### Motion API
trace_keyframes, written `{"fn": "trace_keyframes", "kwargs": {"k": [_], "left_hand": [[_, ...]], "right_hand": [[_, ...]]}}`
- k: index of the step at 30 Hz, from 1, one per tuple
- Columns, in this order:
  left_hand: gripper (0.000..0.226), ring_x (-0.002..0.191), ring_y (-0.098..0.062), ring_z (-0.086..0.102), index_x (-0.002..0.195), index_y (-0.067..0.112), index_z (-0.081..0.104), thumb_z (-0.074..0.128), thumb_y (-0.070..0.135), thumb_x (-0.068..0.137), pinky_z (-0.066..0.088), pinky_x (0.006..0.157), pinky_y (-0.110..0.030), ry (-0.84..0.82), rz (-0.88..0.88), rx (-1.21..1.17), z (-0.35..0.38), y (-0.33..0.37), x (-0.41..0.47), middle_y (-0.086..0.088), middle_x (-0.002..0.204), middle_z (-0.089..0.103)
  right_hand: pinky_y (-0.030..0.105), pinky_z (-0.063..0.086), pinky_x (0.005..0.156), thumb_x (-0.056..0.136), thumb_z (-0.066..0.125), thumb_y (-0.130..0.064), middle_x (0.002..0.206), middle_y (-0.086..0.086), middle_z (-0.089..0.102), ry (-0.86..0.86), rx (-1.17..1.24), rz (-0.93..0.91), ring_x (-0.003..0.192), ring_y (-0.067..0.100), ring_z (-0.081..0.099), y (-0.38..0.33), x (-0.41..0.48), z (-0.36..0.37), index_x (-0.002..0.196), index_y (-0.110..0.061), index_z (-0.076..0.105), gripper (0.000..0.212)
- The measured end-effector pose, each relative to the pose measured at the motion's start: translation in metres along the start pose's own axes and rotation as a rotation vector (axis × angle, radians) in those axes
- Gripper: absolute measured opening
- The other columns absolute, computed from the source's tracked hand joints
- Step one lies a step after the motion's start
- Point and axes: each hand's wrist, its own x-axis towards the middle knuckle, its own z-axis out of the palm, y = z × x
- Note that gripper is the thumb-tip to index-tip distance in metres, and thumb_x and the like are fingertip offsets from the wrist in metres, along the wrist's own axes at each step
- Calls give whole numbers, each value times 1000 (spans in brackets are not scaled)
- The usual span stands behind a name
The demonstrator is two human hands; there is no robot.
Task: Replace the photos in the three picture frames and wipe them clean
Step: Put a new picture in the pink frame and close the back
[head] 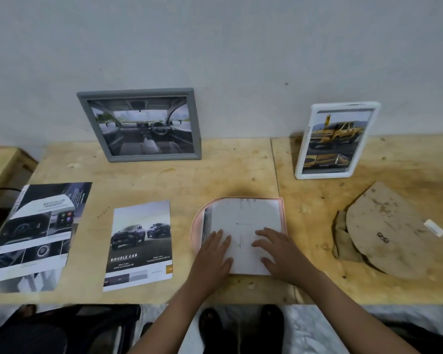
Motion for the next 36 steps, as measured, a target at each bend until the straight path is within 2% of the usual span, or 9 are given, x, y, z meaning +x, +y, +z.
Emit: {"fn": "trace_keyframes", "kwargs": {"k": [6, 10, 13, 18, 24, 26, 28, 31, 36], "left_hand": [[46, 137, -12, 30, 141, 25, 34, 41, 35, 97, 21, 114, -25, 184, -45, -246, 4, 72, 33, 5, 150, 32], [24, 112, -15, 53, 117, 20, 53, 47, 28, 96, 45, 95, -26, 292, -175, -529, 22, 161, 54, 2, 118, 55], [19, 92, -16, 58, 101, 15, 54, 43, 30, 98, 46, 81, -25, 196, -345, -710, 41, 226, 63, 2, 95, 56], [32, 88, -26, 63, 100, 9, 50, 59, 38, 89, 53, 82, -42, 53, -558, -1069, 87, 298, 66, -10, 95, 61], [31, 98, -21, 60, 110, 11, 43, 63, 17, 87, 51, 89, -41, 85, -542, -1168, 111, 333, 64, -4, 101, 61], [33, 96, -17, 61, 113, 12, 41, 58, 3, 87, 56, 77, -32, 146, -517, -1241, 115, 340, 62, -6, 107, 62], [33, 93, -14, 61, 112, 16, 43, 52, -4, 88, 55, 62, -22, 187, -498, -1376, 112, 341, 60, -4, 107, 63], [32, 97, -23, 64, 107, 18, 51, 53, -6, 87, 58, 68, -32, 182, -431, -1576, 101, 328, 57, -4, 101, 69], [30, 88, -24, 67, 111, 17, 58, 53, 2, 86, 57, 66, -31, 136, -312, -1657, 56, 273, 55, -11, 105, 70]], "right_hand": [[33, 52, 77, 77, 59, -9, 113, 2, 62, 269, 55, 204, 96, 18, 60, 76, -34, -53, 105, -16, 65, 30], [42, 45, 93, 84, 56, -14, 116, -4, 55, 342, 186, 462, 109, 18, 51, 167, -77, -91, 105, -26, 61, 25], [43, 41, 99, 86, 60, -19, 128, 8, 47, 343, 334, 692, 118, 26, 46, 232, -112, -115, 117, -17, 57, 31], [46, 37, 98, 78, 65, -54, 134, 17, 37, 89, 323, 980, 123, 37, 36, 302, -140, -131, 129, -10, 42, 70], [51, 36, 100, 61, 72, -66, 136, 17, 30, 21, 329, 980, 127, 39, 29, 314, -137, -134, 134, -10, 30, 102], [50, 34, 102, 57, 72, -70, 140, 18, 28, -17, 323, 975, 130, 39, 27, 319, -136, -133, 138, -6, 27, 112], [44, 39, 89, 46, 71, -77, 115, 14, 45, -47, 383, 945, 113, 34, 40, 325, -140, -131, 117, -7, 45, 104], [22, 36, 57, 39, 76, -72, 69, -4, 40, -14, 557, 889, 69, 15, 47, 322, -149, -136, 69, -19, 42, 69], [23, 37, 57, 26, 77, -66, 95, -1, 49, -15, 754, 777, 85, 15, 50, 290, -145, -139, 101, -13, 45, 97]]}}
